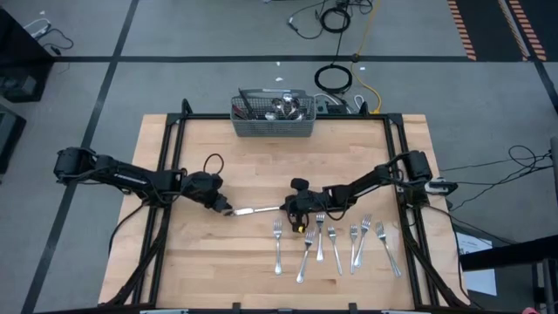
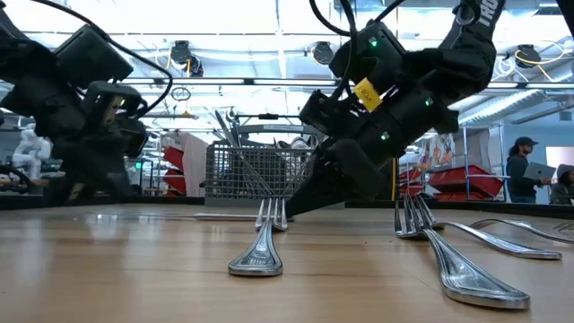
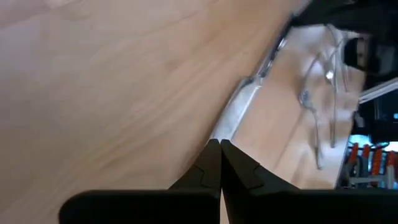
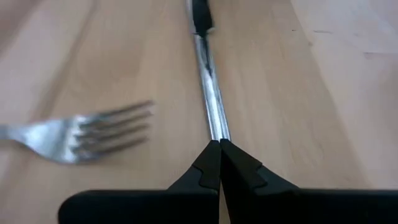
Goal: Sort silverware
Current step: Put the silver knife into the gray utensil holder
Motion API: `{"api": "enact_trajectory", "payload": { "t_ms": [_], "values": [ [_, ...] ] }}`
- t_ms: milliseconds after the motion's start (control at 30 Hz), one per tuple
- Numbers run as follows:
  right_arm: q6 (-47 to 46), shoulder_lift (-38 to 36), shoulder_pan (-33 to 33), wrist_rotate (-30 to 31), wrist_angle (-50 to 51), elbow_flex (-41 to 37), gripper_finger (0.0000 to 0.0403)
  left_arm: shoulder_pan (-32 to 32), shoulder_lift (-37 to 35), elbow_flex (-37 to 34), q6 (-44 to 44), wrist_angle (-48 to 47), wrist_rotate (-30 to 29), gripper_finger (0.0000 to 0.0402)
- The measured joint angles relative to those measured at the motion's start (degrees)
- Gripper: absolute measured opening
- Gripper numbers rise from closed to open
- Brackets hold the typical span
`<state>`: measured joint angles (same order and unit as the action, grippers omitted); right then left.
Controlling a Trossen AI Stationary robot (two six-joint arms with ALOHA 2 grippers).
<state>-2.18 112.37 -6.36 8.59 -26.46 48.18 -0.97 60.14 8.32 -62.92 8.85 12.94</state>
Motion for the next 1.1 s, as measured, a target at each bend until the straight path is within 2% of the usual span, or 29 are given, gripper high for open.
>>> {"api": "enact_trajectory", "payload": {
  "t_ms": [200,367,567,633,767,933,1100],
  "values": [
    [4.59,-5.94,1.21,-1.52,3.32,3.33,0.0008,0.0,-0.23,0.15,0.28,1.57,-0.06,0.0002],
    [9.76,-6.61,1.34,-1.52,14.97,9.87,0.0049,0.0,-0.71,0.1,0.26,0.54,0.44,0.0002],
    [9.94,-6.81,2.11,-1.38,19.03,12.4,0.0084,0.77,-3.63,-0.62,-1.92,-10.31,1.66,0.0035],
    [8.76,-6.76,2.44,-1.57,20.66,12.52,0.0071,1.15,-6.78,-1.45,-4.87,-12.21,1.55,0.0043],
    [8.61,-6.07,2.68,-1.49,25.96,12.33,0.0011,2.47,-14.58,-1.57,-11.69,-12.22,0.36,0.0047],
    [10.38,-5.99,1.59,-2.89,25.02,12.59,0.0001,7.65,-22.46,-1.54,-24.11,-12.4,-3.48,0.0043],
    [10.39,-5.96,1.84,-2.54,24.55,12.53,0.0,16.35,-23.83,-1.54,-30.24,-12.25,-7.61,0.0007]
  ]
}}
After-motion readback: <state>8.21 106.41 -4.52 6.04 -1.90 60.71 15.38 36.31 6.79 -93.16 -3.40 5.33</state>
